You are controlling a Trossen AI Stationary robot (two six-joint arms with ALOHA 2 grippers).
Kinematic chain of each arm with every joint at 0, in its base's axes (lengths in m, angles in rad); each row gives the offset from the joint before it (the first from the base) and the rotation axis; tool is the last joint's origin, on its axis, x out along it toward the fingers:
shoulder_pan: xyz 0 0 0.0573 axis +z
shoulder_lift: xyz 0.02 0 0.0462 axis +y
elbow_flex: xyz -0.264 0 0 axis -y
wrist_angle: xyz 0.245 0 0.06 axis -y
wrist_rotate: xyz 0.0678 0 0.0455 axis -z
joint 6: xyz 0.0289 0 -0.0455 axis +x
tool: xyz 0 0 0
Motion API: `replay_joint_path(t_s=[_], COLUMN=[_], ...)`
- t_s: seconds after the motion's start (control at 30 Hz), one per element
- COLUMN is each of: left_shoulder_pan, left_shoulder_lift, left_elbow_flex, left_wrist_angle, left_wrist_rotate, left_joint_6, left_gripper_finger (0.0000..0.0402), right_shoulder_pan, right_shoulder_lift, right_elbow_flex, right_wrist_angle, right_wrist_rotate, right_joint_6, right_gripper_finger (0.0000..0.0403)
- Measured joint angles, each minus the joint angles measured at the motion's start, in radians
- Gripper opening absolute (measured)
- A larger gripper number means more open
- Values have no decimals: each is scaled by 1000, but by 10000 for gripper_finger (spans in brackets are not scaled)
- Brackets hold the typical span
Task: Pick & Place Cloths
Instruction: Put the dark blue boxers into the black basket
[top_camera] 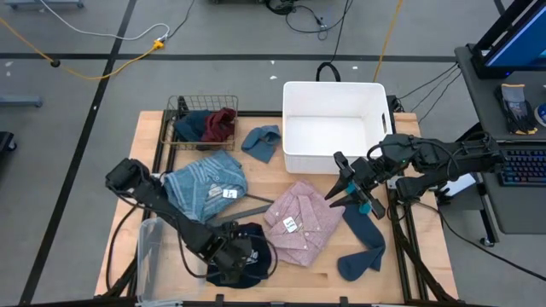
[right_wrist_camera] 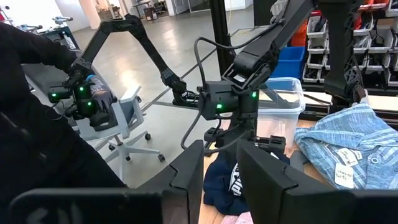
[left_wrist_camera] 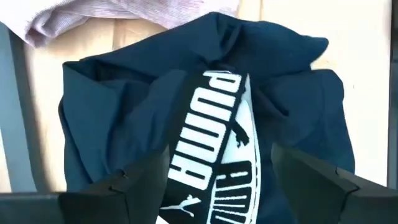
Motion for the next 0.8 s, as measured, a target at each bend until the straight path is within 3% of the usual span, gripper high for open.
replay_joint_path(t_s=[0.43,0.8], left_shoulder_pan=[-20,-26], left_shoulder_lift=[54,122], left_elbow_flex=[0,0], left_wrist_angle=[16,38], left_wrist_rotate=[-112,-77], left_joint_6=[7,10], left_gripper_finger=[287,287], right_shoulder_pan=[0,0], right_shoulder_lift=[1,1], right_elbow_flex=[0,0], right_wrist_angle=[-1,0], right_wrist_rotate=[0,0], right_joint_6=[0,4], right_gripper_finger=[89,89])
